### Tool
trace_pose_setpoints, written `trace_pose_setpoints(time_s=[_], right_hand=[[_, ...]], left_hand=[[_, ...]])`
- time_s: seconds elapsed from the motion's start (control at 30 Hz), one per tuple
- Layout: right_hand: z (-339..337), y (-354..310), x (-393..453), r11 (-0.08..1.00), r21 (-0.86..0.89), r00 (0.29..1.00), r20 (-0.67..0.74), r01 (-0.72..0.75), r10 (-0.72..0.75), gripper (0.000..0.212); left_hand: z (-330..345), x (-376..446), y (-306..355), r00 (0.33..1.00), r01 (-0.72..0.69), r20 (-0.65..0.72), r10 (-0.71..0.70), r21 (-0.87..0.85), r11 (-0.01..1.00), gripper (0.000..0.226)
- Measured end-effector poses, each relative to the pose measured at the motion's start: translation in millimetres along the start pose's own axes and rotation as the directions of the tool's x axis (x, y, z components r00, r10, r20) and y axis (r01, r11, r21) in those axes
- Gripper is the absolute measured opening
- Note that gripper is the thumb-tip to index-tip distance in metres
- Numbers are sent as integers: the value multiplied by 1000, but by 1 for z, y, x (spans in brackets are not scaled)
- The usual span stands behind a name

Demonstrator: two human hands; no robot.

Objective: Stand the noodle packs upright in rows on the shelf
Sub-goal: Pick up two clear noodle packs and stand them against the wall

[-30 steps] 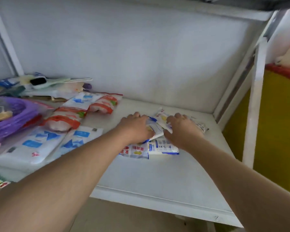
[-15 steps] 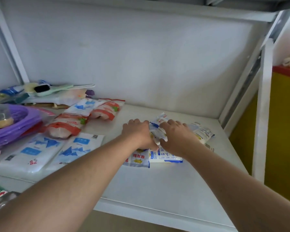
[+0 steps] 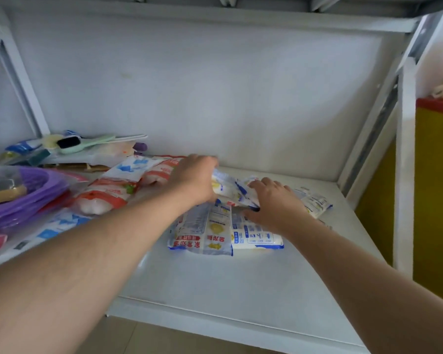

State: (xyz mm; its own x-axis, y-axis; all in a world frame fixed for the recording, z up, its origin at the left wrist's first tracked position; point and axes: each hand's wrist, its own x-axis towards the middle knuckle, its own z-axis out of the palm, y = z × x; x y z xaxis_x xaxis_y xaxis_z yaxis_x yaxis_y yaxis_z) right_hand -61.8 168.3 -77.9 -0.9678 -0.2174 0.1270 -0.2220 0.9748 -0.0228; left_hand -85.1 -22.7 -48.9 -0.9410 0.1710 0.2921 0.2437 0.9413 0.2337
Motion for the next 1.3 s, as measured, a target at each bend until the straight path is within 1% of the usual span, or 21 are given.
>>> trace_pose_setpoints(time_s=[0.1, 0.2, 0.27, 0.33, 0.47, 0.53, 0.6, 0.7, 0.73, 0.77, 0.8, 0.83, 0.87, 0.9, 0.93, 0.97, 1.03, 1.1, 1.13, 1.2, 1.3], right_hand=[[-1, -7, 4, 998, 55, 1000, -18, -4, 5, 77], [-5, -15, 13, 993, 113, 999, -28, -15, 19, 86], [-7, -21, 23, 983, 183, 997, -73, 1, 13, 92], [-8, -28, 34, 951, 307, 992, -126, 19, 21, 100], [-11, -37, 60, 919, 391, 994, -113, 38, 7, 110], [-20, -42, 70, 879, 474, 997, -83, 38, 2, 101], [-31, -46, 77, 812, 583, 999, -50, 20, 11, 83], [-41, -47, 81, 765, 644, 996, -74, 15, 43, 64], [-41, -46, 82, 751, 660, 992, -106, 18, 70, 60], [-39, -45, 82, 726, 688, 985, -136, 18, 106, 56], [-35, -43, 82, 682, 731, 977, -157, 17, 144, 53], [-32, -42, 82, 634, 773, 969, -168, 15, 182, 50], [-29, -40, 82, 592, 806, 960, -175, 14, 217, 48], [-27, -38, 81, 563, 827, 952, -177, 7, 248, 46], [-26, -35, 81, 538, 843, 945, -174, -1, 276, 45], [-26, -33, 81, 515, 857, 938, -173, -7, 301, 45], [-27, -29, 82, 462, 887, 924, -169, -9, 343, 46], [-27, -25, 86, 417, 909, 923, -167, 8, 347, 45], [-26, -24, 89, 391, 920, 928, -166, 24, 334, 42], [-20, -23, 98, 340, 939, 937, -168, 58, 305, 36], [-11, -25, 112, 281, 955, 946, -174, 95, 272, 33]], left_hand=[[-23, 11, -17, 980, -162, -87, 180, 179, 970, 39], [-38, 20, -30, 903, -340, -150, 403, 325, 883, 26], [-45, 22, -35, 836, -440, -155, 526, 383, 812, 25], [-51, 22, -37, 777, -506, -152, 611, 427, 750, 30], [-60, 23, -46, 709, -559, -154, 689, 472, 681, 36], [-67, 24, -49, 689, -570, -152, 709, 490, 659, 40], [-75, 26, -51, 672, -577, -166, 722, 493, 651, 44], [-82, 34, -56, 646, -586, -215, 732, 474, 657, 53], [-82, 36, -57, 639, -575, -269, 721, 456, 679, 59], [-80, 38, -58, 643, -546, -355, 678, 408, 732, 66], [-77, 38, -57, 671, -494, -458, 583, 311, 812, 73], [-71, 37, -55, 723, -426, -535, 438, 154, 892, 79], [-63, 36, -53, 795, -347, -546, 265, -51, 937, 82], [-53, 37, -51, 871, -255, -481, 104, -260, 931, 83], [-42, 38, -49, 932, -155, -362, -14, -434, 888, 82], [-30, 41, -47, 970, -64, -229, -77, -549, 833, 81], [-9, 44, -45, 997, 59, -6, -83, -661, 748, 80], [8, 45, -41, 992, 106, 118, -34, -680, 726, 82], [16, 47, -39, 991, 106, 137, -14, -691, 715, 79], [28, 50, -35, 992, 100, 128, -7, -735, 671, 65], [37, 55, -30, 993, 120, 84, -86, -740, 662, 46]])
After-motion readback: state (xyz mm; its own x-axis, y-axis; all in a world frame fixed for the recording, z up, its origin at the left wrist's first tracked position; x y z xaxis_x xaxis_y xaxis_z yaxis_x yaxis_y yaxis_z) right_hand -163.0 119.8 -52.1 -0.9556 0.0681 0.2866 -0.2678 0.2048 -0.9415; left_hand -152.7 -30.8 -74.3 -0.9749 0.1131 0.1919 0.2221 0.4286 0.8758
